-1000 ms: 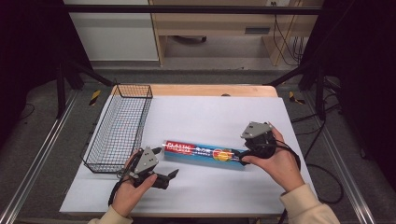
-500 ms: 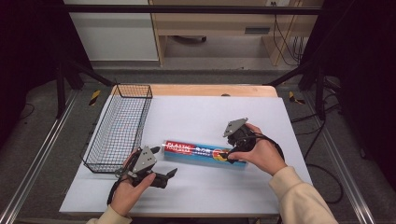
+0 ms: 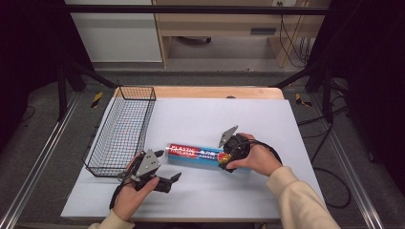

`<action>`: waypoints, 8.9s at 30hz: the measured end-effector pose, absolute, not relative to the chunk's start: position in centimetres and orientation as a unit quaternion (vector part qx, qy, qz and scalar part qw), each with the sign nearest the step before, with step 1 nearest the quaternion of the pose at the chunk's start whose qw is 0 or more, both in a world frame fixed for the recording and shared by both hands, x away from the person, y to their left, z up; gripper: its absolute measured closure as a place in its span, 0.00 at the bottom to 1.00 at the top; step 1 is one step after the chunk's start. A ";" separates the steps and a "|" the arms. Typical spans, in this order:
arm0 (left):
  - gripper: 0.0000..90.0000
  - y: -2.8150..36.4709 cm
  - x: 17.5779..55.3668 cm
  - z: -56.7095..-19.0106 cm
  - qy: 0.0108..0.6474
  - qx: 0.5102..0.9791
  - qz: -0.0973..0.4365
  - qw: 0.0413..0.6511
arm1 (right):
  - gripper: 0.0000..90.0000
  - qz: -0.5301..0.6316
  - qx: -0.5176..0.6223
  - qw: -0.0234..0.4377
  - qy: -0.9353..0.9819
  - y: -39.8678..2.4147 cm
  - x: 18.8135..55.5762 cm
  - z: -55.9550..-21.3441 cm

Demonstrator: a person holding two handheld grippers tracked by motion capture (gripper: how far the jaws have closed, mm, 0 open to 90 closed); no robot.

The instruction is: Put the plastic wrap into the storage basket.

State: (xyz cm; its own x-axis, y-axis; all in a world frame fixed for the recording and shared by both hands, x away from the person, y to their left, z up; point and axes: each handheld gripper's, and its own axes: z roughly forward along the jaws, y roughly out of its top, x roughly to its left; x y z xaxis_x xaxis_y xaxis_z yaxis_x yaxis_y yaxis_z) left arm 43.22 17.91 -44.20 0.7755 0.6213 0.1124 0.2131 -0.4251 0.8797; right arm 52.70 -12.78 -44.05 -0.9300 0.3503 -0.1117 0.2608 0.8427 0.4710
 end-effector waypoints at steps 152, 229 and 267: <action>0.33 17.2 47.5 -31.6 0.189 0.886 0.335 0.261 | 0.09 0.300 0.481 0.357 0.742 -22.5 46.4 -45.6; 0.34 27.0 46.5 -31.9 0.480 0.810 0.312 0.130 | 0.08 0.311 0.552 0.290 0.717 -24.0 46.6 -46.1; 0.35 27.6 48.0 -34.0 0.515 0.809 0.263 0.105 | 0.08 0.309 0.549 0.275 0.726 -23.9 46.7 -46.3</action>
